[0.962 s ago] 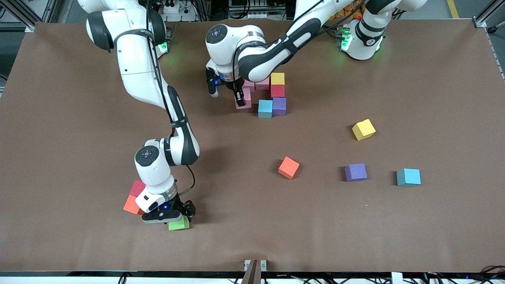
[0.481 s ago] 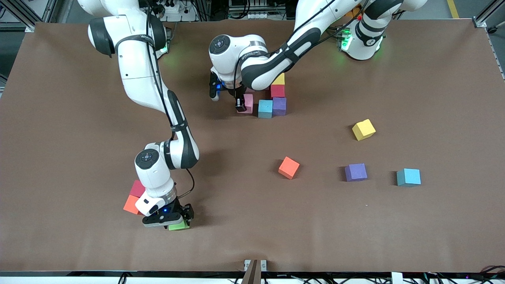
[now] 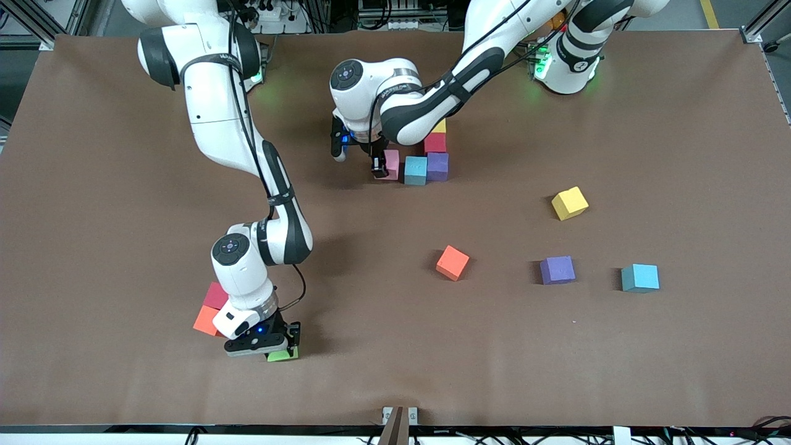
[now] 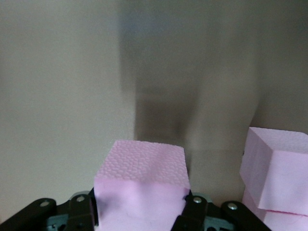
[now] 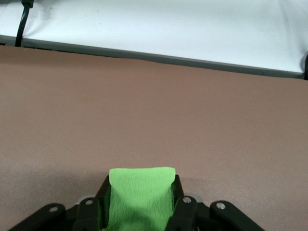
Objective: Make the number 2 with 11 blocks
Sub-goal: 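Place pink with the left gripper while the right gripper lifts green, then carry the green cube with the right gripper toward the cyan cube, then lower green below cyan while the left gripper reaches the orange cube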
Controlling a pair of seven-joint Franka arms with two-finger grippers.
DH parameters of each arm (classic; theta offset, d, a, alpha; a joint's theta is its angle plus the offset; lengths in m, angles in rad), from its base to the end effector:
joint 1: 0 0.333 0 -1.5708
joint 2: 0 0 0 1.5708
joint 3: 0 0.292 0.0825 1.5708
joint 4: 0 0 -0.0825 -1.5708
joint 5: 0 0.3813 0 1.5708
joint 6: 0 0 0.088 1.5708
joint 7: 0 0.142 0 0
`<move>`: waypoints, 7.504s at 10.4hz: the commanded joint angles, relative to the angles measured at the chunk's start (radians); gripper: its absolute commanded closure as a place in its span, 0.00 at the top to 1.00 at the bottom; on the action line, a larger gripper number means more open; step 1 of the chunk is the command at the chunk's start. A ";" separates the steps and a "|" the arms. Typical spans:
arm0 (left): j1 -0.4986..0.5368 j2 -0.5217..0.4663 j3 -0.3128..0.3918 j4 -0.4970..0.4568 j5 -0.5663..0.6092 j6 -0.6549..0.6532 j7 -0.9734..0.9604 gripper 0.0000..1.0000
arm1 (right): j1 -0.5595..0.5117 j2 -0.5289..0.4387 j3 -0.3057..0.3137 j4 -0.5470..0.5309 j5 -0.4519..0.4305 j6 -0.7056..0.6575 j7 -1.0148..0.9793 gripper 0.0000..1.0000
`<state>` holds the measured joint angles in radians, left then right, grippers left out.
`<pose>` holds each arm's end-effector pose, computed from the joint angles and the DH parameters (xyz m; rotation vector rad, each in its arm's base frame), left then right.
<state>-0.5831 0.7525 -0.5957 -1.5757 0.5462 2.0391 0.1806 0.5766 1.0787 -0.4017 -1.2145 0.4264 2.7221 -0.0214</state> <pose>0.3244 -0.5768 0.1898 -2.1617 2.1089 0.1309 0.7542 0.2195 0.1564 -3.0216 -0.2088 -0.7952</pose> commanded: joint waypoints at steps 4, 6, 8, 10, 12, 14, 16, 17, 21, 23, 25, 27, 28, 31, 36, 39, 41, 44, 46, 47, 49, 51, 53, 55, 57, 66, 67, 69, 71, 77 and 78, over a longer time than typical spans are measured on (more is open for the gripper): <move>0.022 0.018 -0.004 -0.015 0.004 0.023 -0.059 0.26 | -0.023 -0.094 0.021 0.016 0.026 -0.329 -0.002 0.14; 0.019 0.024 -0.004 -0.015 0.004 0.023 -0.081 0.26 | -0.021 -0.117 0.021 0.013 0.026 -0.386 0.015 0.15; 0.011 0.027 -0.004 -0.017 0.008 0.023 -0.101 0.26 | -0.018 -0.149 0.021 0.007 0.025 -0.438 0.047 0.16; 0.011 0.039 -0.004 -0.015 0.018 0.023 -0.101 0.26 | -0.009 -0.171 0.020 0.006 0.023 -0.493 0.109 0.18; 0.009 0.050 -0.003 -0.013 0.023 0.023 -0.099 0.26 | 0.000 -0.177 0.021 0.006 0.022 -0.537 0.176 0.18; 0.009 0.056 -0.003 -0.010 0.024 0.036 -0.096 0.27 | 0.003 -0.197 0.021 0.007 0.025 -0.588 0.213 0.18; 0.008 0.062 0.001 -0.009 0.024 0.038 -0.099 0.27 | 0.003 -0.209 0.021 0.006 0.023 -0.626 0.236 0.18; 0.008 0.062 0.001 -0.010 0.024 0.038 -0.099 0.28 | 0.005 -0.212 0.021 0.006 0.023 -0.643 0.250 0.18; 0.011 0.062 0.002 -0.015 0.023 0.036 -0.099 0.29 | 0.008 -0.220 0.021 -0.008 0.020 -0.648 0.262 0.18; 0.006 0.062 0.023 -0.015 0.024 0.036 -0.099 0.29 | 0.008 -0.221 0.020 -0.008 0.020 -0.664 0.264 0.18; 0.005 0.062 0.025 -0.015 0.024 0.036 -0.098 0.29 | 0.008 -0.224 0.020 -0.008 0.020 -0.665 0.265 0.18; 0.003 0.073 0.025 -0.009 0.024 0.038 -0.098 0.31 | 0.009 -0.233 0.021 -0.008 0.020 -0.680 0.288 0.18; 0.003 0.073 0.025 -0.007 0.024 0.038 -0.099 0.46 | 0.009 -0.235 0.021 -0.008 0.018 -0.680 0.291 0.18; 0.002 0.073 0.025 -0.003 0.049 0.049 -0.099 1.00 | 0.009 -0.235 0.021 -0.008 0.017 -0.680 0.291 0.18; 0.005 0.039 0.021 0.000 0.037 0.061 -0.101 1.00 | 0.008 -0.237 0.021 -0.008 0.017 -0.680 0.294 0.18; 0.018 0.005 -0.018 0.000 -0.009 0.053 -0.119 1.00 | 0.008 -0.238 0.020 -0.008 0.017 -0.680 0.294 0.18; 0.023 -0.031 -0.030 -0.001 -0.034 0.017 -0.122 1.00 | 0.008 -0.240 0.021 -0.008 0.018 -0.680 0.296 0.18; 0.145 -0.128 -0.044 -0.001 -0.113 -0.094 -0.118 1.00 | 0.018 -0.244 0.021 -0.008 0.020 -0.679 0.345 0.19; 0.268 -0.169 -0.041 0.002 -0.134 -0.137 -0.110 1.00 | 0.086 -0.243 0.017 -0.008 0.022 -0.662 0.425 0.19; 0.332 -0.180 -0.044 0.003 -0.129 -0.137 -0.093 1.00 | 0.119 -0.241 0.015 -0.008 0.017 -0.633 0.445 0.19; 0.428 -0.202 -0.009 0.026 -0.127 -0.138 -0.079 1.00 | 0.216 -0.241 -0.003 -0.031 0.009 -0.584 0.497 0.19; 0.559 -0.202 -0.009 0.051 -0.143 -0.138 -0.067 1.00 | 0.380 -0.241 -0.098 -0.080 0.008 -0.530 0.503 0.18; 0.649 -0.202 -0.006 0.048 -0.144 -0.129 -0.069 1.00 | 0.529 -0.243 -0.163 -0.186 0.008 -0.382 0.497 0.16; 0.726 -0.159 -0.007 0.049 -0.146 -0.079 -0.041 1.00 | 0.624 -0.243 -0.171 -0.282 0.006 -0.235 0.473 0.15; 0.747 -0.154 -0.003 0.043 -0.181 -0.079 -0.084 1.00 | 0.721 -0.246 -0.216 -0.342 0.006 -0.213 0.440 0.15; 0.637 -0.093 -0.001 0.094 -0.096 -0.031 -0.516 1.00 | 0.982 -0.361 -0.296 -0.678 0.011 -0.014 0.547 0.14; 0.600 -0.070 0.001 0.139 -0.092 -0.030 -0.520 1.00 | 1.011 -0.361 -0.308 -0.703 0.011 0.005 0.570 0.14; 0.534 -0.048 0.007 0.184 -0.091 0.024 -0.517 1.00 | 1.077 -0.359 -0.351 -0.732 0.011 0.005 0.610 0.14; 0.478 -0.041 0.060 0.184 -0.092 0.119 -0.431 1.00 | 1.135 -0.356 -0.388 -0.744 0.009 0.005 0.659 0.14; 0.445 0.034 0.068 0.172 -0.104 0.196 -0.394 1.00 | 1.220 -0.326 -0.453 -0.798 0.011 0.091 0.704 0.13; 0.440 0.044 0.068 0.172 -0.103 0.217 -0.423 1.00 | 1.220 -0.319 -0.453 -0.801 0.011 0.096 0.704 0.13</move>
<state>-0.1232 0.7752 -0.5390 -1.4208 0.4335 2.2261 -0.2166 1.7677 0.7611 -0.8329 -1.9825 0.4429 2.7932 0.6584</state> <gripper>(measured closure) 0.000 0.502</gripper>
